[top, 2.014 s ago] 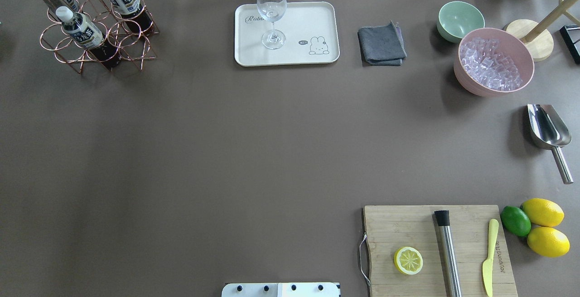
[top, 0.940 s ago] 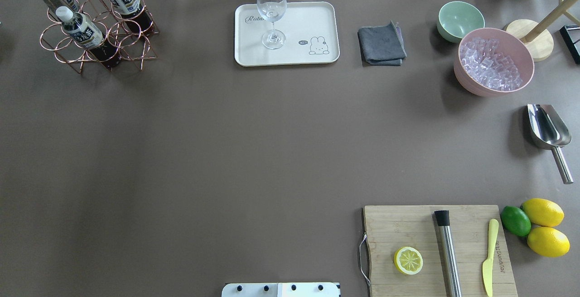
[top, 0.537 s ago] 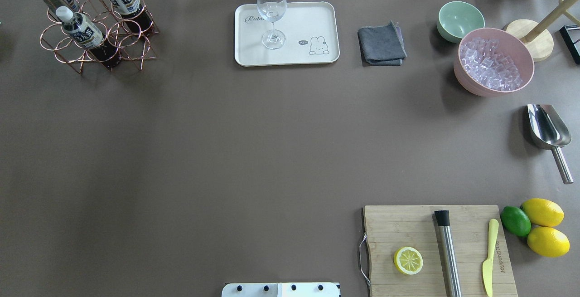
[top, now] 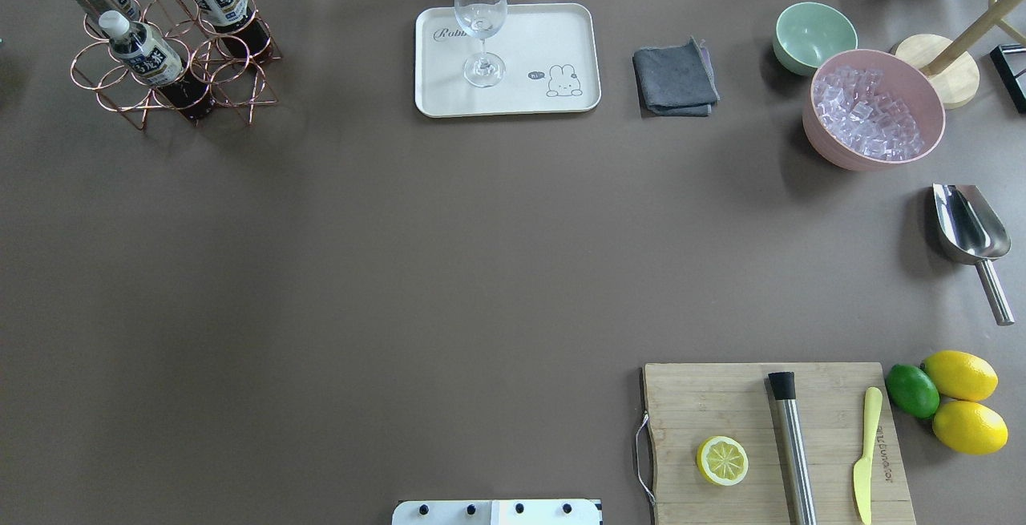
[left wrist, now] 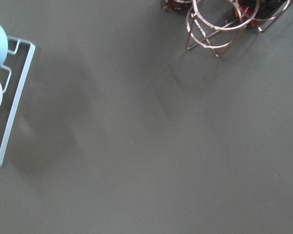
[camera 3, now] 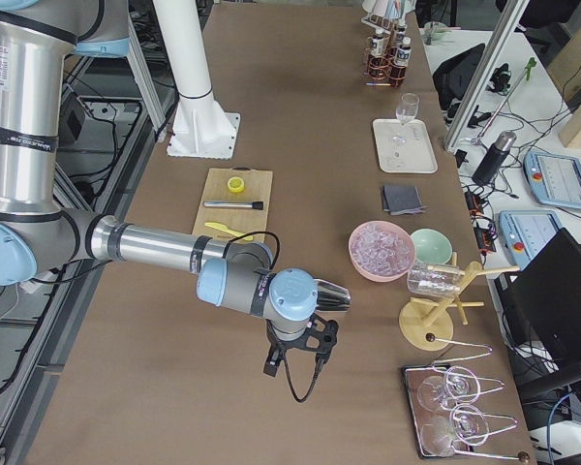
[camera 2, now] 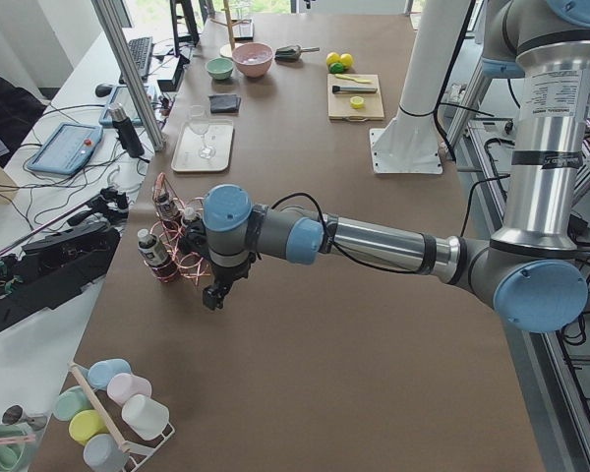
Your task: Take tea from basket to plate
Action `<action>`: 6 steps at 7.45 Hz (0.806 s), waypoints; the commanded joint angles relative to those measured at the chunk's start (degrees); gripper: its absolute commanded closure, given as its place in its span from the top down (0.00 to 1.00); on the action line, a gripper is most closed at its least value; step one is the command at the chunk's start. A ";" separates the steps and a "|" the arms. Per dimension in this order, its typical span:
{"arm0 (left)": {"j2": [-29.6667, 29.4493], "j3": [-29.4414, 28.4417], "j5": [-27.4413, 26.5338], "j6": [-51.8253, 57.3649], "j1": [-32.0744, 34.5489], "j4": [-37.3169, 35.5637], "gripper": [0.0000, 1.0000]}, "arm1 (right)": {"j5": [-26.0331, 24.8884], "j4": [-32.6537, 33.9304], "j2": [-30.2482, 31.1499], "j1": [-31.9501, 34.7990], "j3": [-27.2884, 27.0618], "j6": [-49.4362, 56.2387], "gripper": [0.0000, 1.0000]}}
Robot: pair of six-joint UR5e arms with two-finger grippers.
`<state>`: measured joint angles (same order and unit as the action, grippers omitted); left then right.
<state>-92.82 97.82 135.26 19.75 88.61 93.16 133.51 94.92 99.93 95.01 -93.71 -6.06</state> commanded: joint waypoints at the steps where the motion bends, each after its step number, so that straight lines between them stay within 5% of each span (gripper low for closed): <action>1: -8.48 1.48 -0.26 10.37 -1.34 -0.25 0.98 | 0.00 0.00 0.00 0.00 0.02 0.00 1.00; 6: -28.71 -12.63 -1.40 35.42 -4.41 -0.43 0.98 | 0.00 0.00 0.00 0.00 0.81 0.00 1.00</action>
<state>-115.20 90.40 134.51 48.41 85.12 92.63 133.51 94.92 99.93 95.01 -93.02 -6.09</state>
